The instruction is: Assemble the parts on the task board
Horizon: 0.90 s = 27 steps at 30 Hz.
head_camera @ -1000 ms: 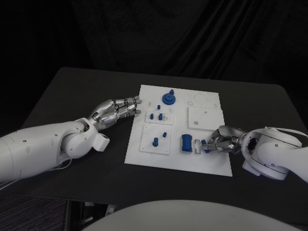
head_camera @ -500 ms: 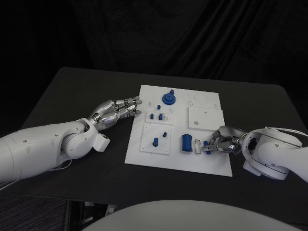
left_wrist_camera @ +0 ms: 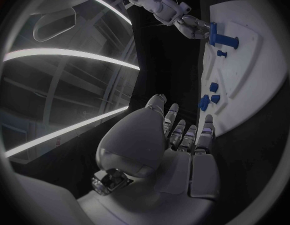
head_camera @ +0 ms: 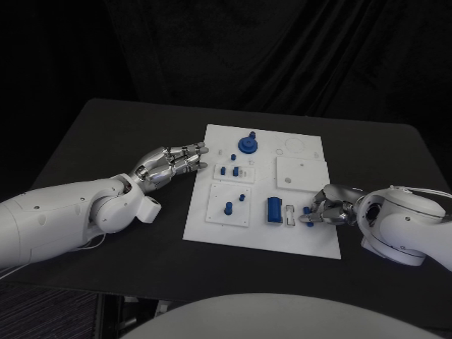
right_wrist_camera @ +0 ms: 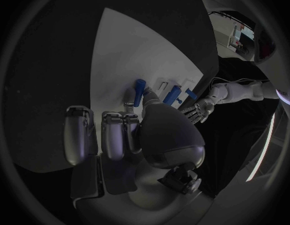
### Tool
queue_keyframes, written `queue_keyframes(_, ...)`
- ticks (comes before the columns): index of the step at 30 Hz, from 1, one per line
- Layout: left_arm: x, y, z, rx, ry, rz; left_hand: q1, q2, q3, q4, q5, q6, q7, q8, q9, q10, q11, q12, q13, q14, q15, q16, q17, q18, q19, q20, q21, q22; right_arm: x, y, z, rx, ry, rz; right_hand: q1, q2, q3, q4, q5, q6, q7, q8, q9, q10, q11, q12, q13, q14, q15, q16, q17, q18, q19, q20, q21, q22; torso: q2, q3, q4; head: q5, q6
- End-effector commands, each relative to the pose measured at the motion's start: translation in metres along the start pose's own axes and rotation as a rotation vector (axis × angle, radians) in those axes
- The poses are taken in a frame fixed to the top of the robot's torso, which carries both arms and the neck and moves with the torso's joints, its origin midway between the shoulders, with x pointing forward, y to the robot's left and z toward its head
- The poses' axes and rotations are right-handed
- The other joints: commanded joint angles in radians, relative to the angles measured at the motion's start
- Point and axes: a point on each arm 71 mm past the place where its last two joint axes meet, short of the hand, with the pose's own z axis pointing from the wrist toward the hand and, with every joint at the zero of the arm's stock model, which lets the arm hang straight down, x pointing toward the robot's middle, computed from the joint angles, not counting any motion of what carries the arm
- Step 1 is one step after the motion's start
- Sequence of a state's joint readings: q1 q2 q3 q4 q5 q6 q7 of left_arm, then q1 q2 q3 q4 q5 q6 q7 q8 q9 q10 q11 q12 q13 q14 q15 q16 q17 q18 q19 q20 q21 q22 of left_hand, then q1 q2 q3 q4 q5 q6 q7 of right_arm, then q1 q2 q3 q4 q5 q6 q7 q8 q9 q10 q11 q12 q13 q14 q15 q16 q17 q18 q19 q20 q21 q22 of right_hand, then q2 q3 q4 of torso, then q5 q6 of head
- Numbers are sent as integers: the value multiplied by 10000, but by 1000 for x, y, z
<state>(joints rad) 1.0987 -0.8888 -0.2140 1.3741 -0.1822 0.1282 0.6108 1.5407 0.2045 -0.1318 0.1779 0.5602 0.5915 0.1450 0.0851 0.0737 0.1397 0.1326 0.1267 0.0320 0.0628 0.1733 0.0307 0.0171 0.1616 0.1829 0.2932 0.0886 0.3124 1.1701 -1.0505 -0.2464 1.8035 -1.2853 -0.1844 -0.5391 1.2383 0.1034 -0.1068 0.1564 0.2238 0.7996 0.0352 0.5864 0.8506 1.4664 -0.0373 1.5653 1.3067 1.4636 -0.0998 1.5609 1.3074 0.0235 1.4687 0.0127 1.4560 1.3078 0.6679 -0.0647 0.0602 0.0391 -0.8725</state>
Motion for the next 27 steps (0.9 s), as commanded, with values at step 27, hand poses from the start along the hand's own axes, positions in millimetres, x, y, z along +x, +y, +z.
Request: queue_keyframes(27, 2, 1, -1, 25, 142, -145, 6, -4, 85, -4, -20, 5, 35, 32, 2, 16, 57, 30, 11, -1, 41, 34, 1, -133, 49, -5, -15, 11, -1, -7, -1, 539, -258, -1536, -489, -506, 3789, -1987, 82, 1514, -7, -1737, -2013, 1044, 21, 55, 2641, 1003, 63, -28, 2293, 64, 457, 89, 7, 2236, 9, -4, 10, -5, -2)
